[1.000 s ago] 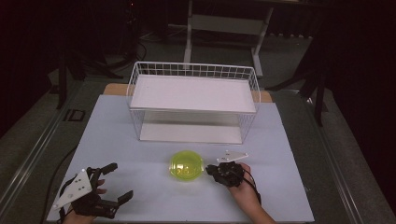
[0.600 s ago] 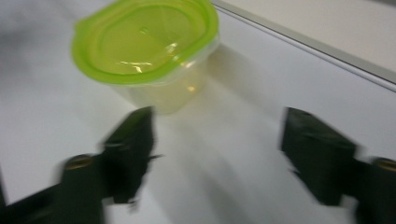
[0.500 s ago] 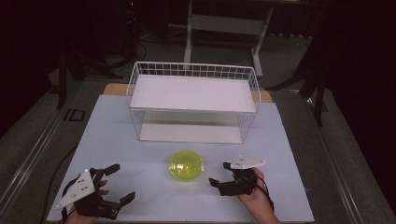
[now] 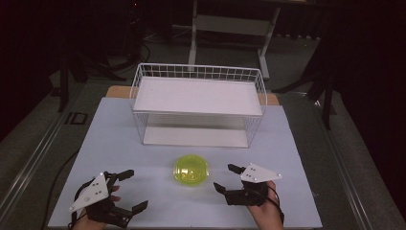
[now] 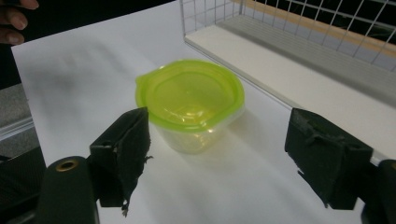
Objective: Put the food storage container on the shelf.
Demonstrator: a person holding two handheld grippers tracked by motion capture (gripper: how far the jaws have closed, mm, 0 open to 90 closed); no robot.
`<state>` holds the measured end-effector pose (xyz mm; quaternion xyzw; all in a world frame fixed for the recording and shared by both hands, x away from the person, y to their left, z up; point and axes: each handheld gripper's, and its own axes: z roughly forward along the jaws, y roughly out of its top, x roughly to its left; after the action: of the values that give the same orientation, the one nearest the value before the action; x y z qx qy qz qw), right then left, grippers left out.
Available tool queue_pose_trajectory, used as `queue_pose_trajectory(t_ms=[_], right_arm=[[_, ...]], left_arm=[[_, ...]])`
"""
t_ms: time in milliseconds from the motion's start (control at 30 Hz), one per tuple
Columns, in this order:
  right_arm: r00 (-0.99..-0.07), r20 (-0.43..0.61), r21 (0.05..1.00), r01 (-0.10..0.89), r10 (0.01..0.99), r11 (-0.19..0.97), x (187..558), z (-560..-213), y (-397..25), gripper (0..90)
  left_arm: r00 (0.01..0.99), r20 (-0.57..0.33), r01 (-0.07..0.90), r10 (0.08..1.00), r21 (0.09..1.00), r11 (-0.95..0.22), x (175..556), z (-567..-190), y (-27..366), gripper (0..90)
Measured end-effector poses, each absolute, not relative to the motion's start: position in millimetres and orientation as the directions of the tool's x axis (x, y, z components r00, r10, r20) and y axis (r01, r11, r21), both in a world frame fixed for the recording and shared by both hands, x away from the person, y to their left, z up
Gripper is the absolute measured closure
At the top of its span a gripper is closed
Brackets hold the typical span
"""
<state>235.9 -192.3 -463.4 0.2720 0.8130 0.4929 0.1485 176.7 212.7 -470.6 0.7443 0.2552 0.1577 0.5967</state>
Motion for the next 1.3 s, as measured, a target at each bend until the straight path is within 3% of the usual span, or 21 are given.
queue_pose_trajectory(t_ms=[400,533,700,1300], right_arm=[[-0.825,0.012,0.922,0.229,0.565,0.314,237.7,-435.5,-183.3,23.7],[-0.828,0.020,0.931,0.220,0.561,0.291,243.4,-427.6,-181.8,23.6],[-0.831,0.001,0.929,0.207,0.557,0.306,249.9,-422.9,-176.4,23.6],[-0.804,0.079,0.922,0.284,0.589,0.263,281.6,-425.9,-169.1,17.2]], left_arm=[[0.841,-0.075,0.203,0.536,0.962,-0.184,196.7,-442.8,195.0,0.5],[0.846,-0.115,0.244,0.520,0.952,-0.185,204.3,-433.2,189.2,0.5],[0.856,-0.110,0.222,0.505,0.961,-0.167,210.5,-428.0,179.3,0.5],[0.825,-0.199,0.332,0.529,0.928,-0.168,250.4,-438.7,157.9,0.5]])
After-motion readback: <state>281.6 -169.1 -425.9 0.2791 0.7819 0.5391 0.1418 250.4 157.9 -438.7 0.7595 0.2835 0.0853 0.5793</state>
